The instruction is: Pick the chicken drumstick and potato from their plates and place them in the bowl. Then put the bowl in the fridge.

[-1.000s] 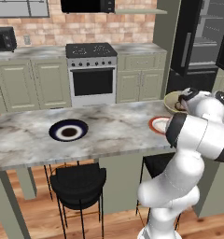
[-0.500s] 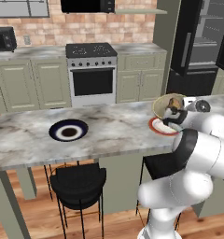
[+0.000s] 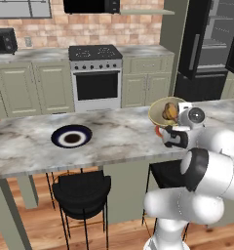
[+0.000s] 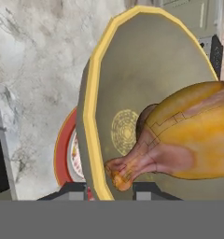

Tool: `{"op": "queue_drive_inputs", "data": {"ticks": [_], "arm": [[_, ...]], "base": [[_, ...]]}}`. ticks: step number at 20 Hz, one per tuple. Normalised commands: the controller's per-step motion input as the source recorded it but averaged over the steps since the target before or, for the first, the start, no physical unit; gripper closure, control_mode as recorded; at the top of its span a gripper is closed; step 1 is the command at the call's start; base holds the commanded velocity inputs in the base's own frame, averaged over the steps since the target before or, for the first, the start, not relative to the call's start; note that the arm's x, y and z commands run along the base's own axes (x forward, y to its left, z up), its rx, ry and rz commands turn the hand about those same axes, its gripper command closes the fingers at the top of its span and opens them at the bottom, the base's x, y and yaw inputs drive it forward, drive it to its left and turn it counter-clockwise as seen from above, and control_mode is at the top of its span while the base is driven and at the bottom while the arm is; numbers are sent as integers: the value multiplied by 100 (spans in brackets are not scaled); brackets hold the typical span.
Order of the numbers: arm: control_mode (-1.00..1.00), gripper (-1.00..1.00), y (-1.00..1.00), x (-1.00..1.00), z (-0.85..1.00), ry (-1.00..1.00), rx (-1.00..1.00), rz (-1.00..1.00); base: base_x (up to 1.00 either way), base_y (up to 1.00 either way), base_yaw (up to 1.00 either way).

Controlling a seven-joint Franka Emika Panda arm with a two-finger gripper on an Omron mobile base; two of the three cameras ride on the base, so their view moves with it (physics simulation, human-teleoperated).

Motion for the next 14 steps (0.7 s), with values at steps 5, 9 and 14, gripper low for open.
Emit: {"op": "queue_drive_inputs", "data": {"ticks": [5,9,14], "arm": [[-100,100,39,0,26,0,7,0],[-100,100,39,-2,17,0,20,0],[-100,100,37,-6,9,0,21,0]], "base": [[0,0,0],[0,0,0],[0,0,0]]}}
